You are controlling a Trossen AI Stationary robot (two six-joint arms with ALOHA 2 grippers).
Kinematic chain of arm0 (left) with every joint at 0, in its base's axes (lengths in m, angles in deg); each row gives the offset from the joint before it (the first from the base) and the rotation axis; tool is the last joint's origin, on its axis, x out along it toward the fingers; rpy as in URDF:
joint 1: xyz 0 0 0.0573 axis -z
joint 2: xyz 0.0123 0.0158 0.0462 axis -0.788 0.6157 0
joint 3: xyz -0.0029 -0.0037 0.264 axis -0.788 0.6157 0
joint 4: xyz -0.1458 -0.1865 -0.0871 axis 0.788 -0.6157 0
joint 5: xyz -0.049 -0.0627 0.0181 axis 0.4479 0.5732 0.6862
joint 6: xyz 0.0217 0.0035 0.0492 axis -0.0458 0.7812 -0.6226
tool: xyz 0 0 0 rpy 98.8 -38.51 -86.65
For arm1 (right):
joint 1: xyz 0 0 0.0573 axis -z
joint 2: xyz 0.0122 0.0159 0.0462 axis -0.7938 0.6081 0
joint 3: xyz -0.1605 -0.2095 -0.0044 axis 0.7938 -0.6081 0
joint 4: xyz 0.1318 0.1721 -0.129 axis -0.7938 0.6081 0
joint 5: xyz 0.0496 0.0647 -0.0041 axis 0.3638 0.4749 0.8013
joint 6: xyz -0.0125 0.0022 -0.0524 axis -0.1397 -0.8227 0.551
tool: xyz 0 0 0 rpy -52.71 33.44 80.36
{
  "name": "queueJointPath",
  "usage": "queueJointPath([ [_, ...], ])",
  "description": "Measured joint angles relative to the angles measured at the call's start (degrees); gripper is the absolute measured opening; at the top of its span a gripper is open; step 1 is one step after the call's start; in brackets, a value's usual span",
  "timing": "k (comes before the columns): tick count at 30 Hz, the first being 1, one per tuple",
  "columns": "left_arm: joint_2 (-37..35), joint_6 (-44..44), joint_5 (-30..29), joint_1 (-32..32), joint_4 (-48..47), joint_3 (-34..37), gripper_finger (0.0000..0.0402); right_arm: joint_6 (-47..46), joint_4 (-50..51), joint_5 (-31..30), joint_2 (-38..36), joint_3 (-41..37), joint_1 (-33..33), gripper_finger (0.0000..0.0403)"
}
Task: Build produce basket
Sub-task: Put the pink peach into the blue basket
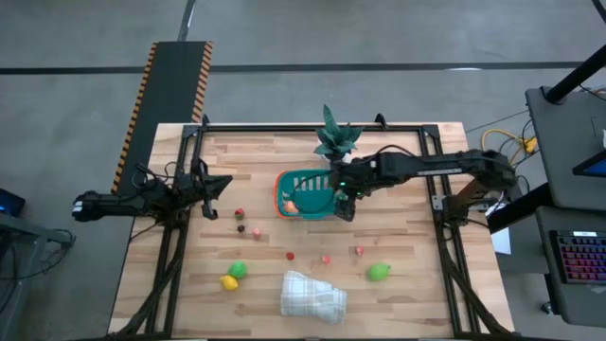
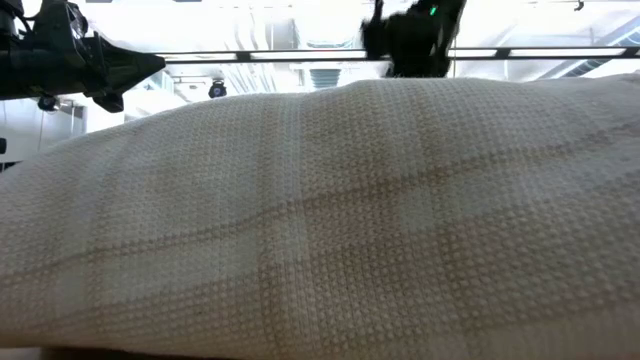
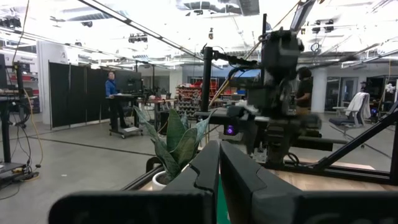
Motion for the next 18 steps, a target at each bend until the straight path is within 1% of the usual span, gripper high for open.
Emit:
queueJointPath([
  [5,0.0,0.0,0.0,0.0,-0.1,0.0,0.0000,-7.2,3.7,-0.1,-6.1,-2.1,-2.8,0.0297],
  [10,0.0,0.0,0.0,0.0,-0.2,0.0,0.0000,-16.1,4.5,-0.2,-10.8,-6.2,-7.4,0.0292],
  [14,0.0,0.0,0.0,0.0,-0.1,0.0,0.0000,-22.5,3.9,-1.7,-12.4,-10.4,-11.6,0.0291],
  [18,0.0,0.0,0.0,0.0,0.0,0.0,0.0000,-28.8,1.6,-4.6,-11.8,-15.2,-15.5,0.0294],
])
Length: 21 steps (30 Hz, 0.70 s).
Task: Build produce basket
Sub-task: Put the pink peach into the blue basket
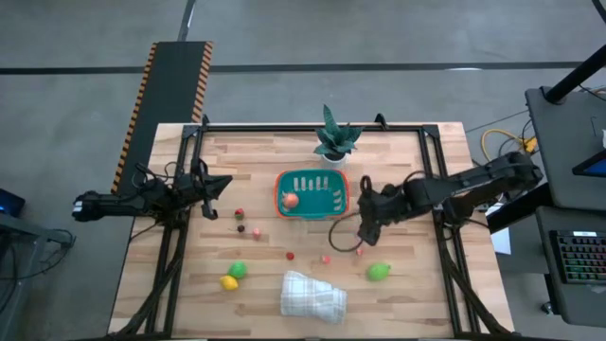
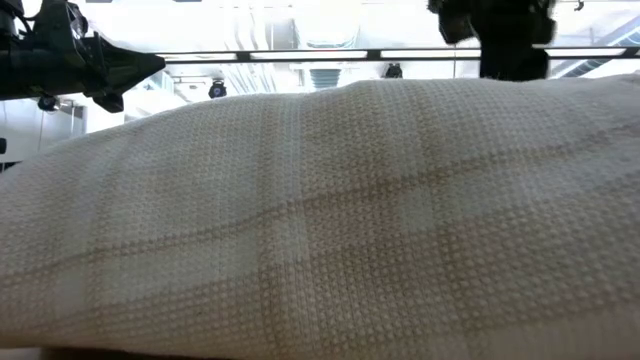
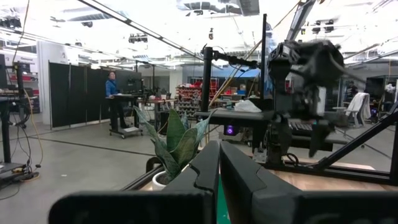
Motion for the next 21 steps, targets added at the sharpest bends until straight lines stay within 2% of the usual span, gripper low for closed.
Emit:
queueJointPath([
  [10,0.0,0.0,0.0,0.0,0.1,0.0,0.0000,-12.1,-12.7,-0.5,5.1,-10.0,-6.5,0.0284],
  [21,0.0,0.0,0.0,0.0,0.1,0.0,0.0000,-16.7,-15.3,-0.6,13.1,-8.1,-10.4,0.0281],
])
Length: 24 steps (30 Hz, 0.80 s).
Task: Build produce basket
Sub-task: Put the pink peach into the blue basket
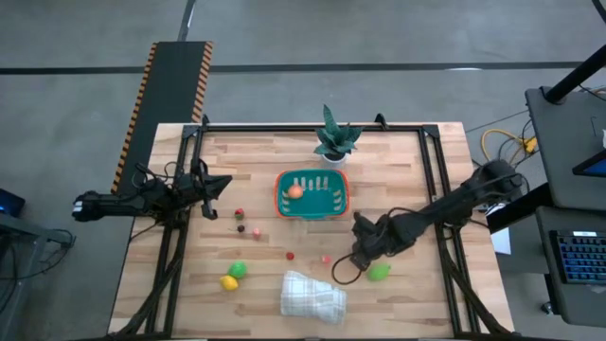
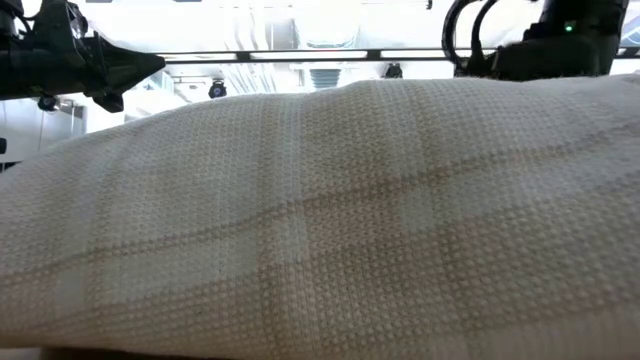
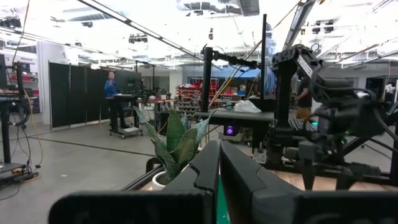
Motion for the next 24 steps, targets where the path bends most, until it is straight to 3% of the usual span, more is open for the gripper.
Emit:
queueJointPath([
  [13,0.0,0.0,0.0,0.0,0.0,0.0,0.0000,0.5,-0.1,0.1,9.0,2.4,-0.8,0.0271],
  [24,0.0,0.0,0.0,0.0,0.0,0.0,0.0000,0.5,0.0,0.3,9.1,2.4,-0.8,0.0200],
])
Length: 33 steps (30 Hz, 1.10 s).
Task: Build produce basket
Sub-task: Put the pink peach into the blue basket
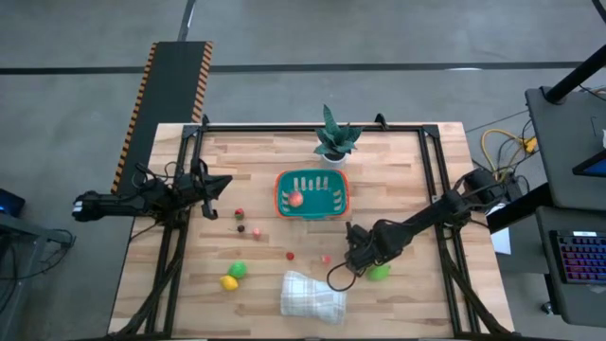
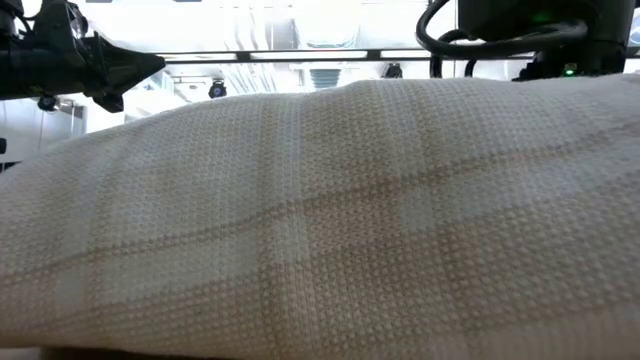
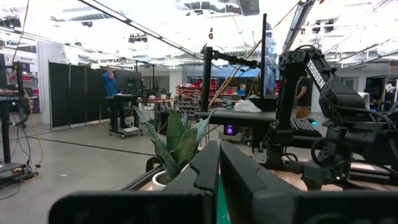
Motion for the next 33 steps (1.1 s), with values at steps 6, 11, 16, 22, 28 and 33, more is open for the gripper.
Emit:
queueJointPath([
  [6,0.0,0.0,0.0,0.0,0.0,0.0,0.0000,1.1,0.0,-0.2,-0.6,0.0,0.0,0.0147],
  [11,0.0,0.0,0.0,0.0,0.0,0.0,0.0000,1.8,0.0,-0.2,-0.8,0.0,0.0,0.0093],
  [16,0.0,0.0,0.0,0.0,0.0,0.0,0.0000,2.6,0.0,-0.2,-0.9,0.0,0.0,0.0054],
  [22,0.0,0.0,0.0,0.0,0.0,0.0,0.0000,3.2,0.0,-0.2,-0.9,0.0,0.0,0.0047],
  [28,0.0,0.0,0.0,0.0,0.0,0.0,0.0000,3.2,0.0,-0.2,-0.9,0.0,0.0,0.0046],
  [33,0.0,0.0,0.0,0.0,0.0,0.0,0.0000,3.4,0.0,-0.2,-0.9,0.0,0.0,0.0045],
])
